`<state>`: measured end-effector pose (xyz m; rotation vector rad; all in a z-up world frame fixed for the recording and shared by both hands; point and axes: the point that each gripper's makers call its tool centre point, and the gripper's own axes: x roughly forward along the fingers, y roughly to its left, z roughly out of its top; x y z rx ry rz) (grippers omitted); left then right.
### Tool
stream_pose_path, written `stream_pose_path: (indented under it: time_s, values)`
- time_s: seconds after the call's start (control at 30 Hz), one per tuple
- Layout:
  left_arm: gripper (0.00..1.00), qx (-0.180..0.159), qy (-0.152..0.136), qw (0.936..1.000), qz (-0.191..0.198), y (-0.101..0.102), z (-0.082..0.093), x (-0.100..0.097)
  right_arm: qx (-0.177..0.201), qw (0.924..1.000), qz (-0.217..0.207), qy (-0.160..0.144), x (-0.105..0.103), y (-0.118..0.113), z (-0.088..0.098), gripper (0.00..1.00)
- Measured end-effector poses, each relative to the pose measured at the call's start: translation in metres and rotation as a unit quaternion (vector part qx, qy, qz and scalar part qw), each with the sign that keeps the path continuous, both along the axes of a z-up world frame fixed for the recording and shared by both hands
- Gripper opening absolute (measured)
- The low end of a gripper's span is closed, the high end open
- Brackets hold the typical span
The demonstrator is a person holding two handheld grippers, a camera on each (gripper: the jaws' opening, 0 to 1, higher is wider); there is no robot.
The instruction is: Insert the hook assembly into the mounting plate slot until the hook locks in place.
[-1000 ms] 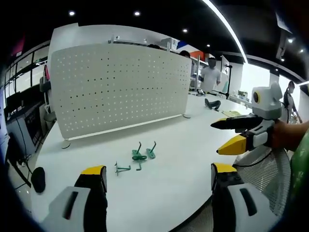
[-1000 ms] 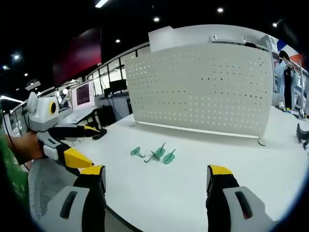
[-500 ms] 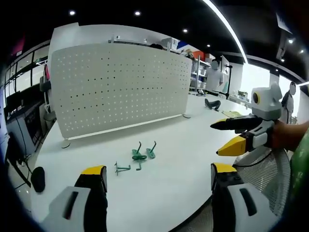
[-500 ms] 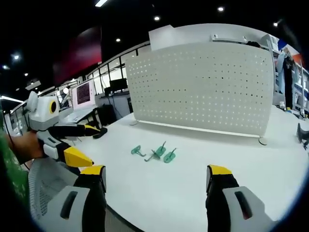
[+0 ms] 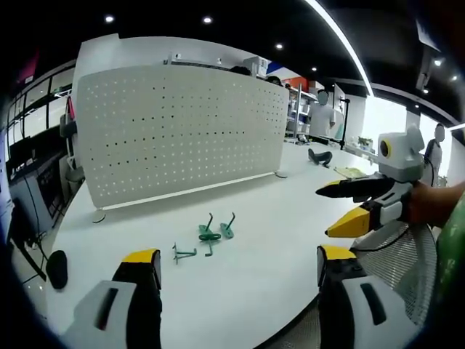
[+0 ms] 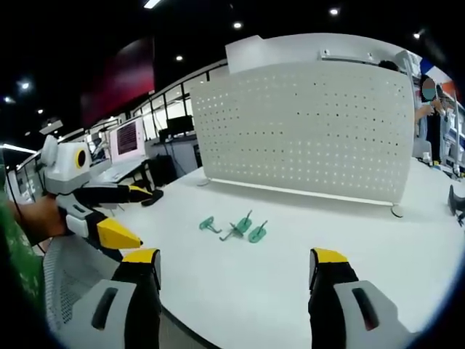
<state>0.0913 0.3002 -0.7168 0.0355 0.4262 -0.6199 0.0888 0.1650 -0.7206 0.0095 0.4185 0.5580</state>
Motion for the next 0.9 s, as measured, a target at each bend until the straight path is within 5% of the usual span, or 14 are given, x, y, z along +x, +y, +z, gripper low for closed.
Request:
stream_pose_path:
  time_s: [0.9]
  values:
    - [0.90, 0.000, -0.007, 1.0000, 0.001, 0.000, 0.002, -0.001, -0.001, 1.0000, 0.002, -0.005, 0.014, -0.001, 0.008, 0.77]
